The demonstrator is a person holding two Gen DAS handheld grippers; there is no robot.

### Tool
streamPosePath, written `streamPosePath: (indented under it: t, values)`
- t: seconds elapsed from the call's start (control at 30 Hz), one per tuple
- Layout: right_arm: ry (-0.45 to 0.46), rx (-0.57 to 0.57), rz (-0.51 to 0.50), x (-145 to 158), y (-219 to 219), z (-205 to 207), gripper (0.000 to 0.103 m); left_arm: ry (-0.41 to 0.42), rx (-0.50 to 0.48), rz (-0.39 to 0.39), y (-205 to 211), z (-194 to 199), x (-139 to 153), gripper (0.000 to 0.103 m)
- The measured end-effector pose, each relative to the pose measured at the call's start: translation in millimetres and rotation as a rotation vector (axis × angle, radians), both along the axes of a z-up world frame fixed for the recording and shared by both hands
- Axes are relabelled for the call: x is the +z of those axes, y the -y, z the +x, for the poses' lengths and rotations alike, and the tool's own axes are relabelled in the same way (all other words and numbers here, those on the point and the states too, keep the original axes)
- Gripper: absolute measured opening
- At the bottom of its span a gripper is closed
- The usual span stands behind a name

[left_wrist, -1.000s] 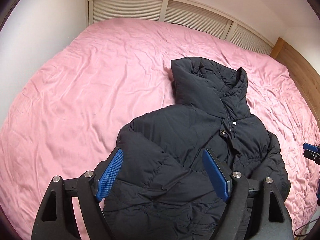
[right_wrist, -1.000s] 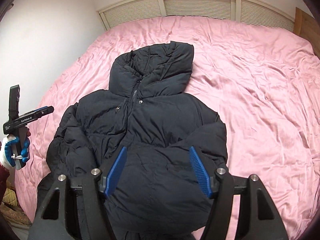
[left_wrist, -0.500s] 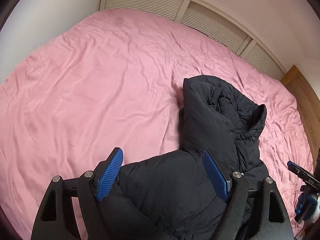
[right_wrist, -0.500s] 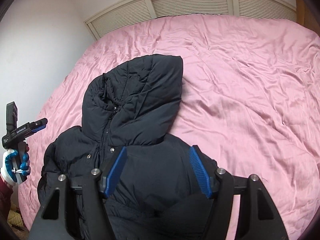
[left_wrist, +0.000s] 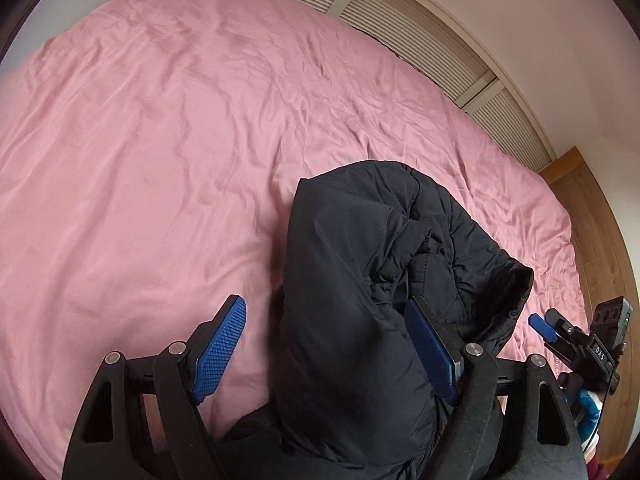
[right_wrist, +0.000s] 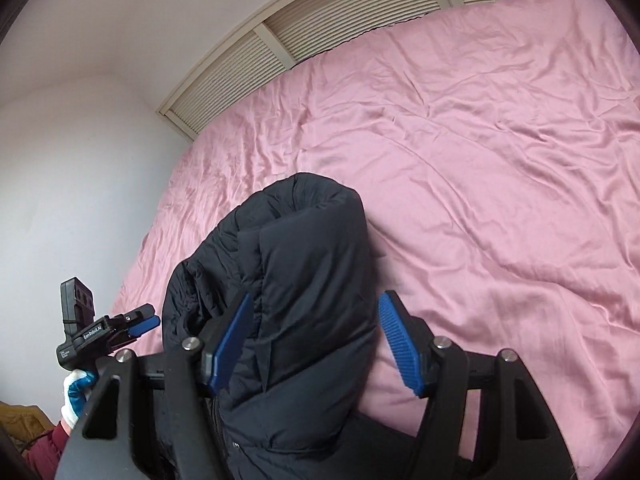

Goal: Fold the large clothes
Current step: 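Grasp the hood end of the coat with both tools, then lift the hood with both tools and fold it over toward the hem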

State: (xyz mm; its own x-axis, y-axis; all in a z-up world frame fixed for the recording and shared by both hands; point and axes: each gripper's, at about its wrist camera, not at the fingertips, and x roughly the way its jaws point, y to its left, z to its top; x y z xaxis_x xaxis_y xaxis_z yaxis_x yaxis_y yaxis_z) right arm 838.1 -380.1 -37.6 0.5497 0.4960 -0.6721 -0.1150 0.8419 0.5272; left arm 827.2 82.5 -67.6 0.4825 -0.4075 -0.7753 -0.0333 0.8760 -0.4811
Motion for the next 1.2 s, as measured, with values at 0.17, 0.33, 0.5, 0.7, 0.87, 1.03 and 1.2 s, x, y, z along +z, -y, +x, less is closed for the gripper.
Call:
streamPosePath:
  t: [0.17, 0.33, 0.5, 0.7, 0.87, 1.03, 1.2]
  values:
    - [-0.006, -0.011, 0.040, -12.6, -4.7, 33.0, 0.066, -0.021, 0.033, -0.039, 4.1, 27.2, -17.1, 0.081]
    - [-0.026, -0.017, 0.033, -29.5, -8.6, 56.8, 0.068, -0.057, 0.060, -0.061, 4.7, 43.9, -37.7, 0.081]
    - [-0.041, -0.012, 0.015, -44.2, -19.5, 71.5, 0.071, -0.094, 0.065, -0.087, 10.1, 49.2, -57.4, 0.081]
    - [-0.045, -0.036, -0.030, -51.8, -27.2, 82.8, 0.070, -0.133, 0.071, -0.023, 13.0, 55.4, -72.9, 0.061]
    - [-0.080, 0.013, -0.128, -60.5, -47.1, 85.9, 0.040, -0.156, 0.044, 0.025, 21.7, 55.7, -79.2, 0.038]
    - [-0.051, 0.067, -0.208, -44.5, -59.1, 78.6, 0.019, -0.119, 0.002, 0.070, 27.2, 48.0, -62.2, 0.011]
    - [0.009, 0.160, -0.306, -8.6, -73.6, 54.6, 0.018, -0.034, -0.035, 0.071, 25.4, 29.7, -28.7, 0.008]
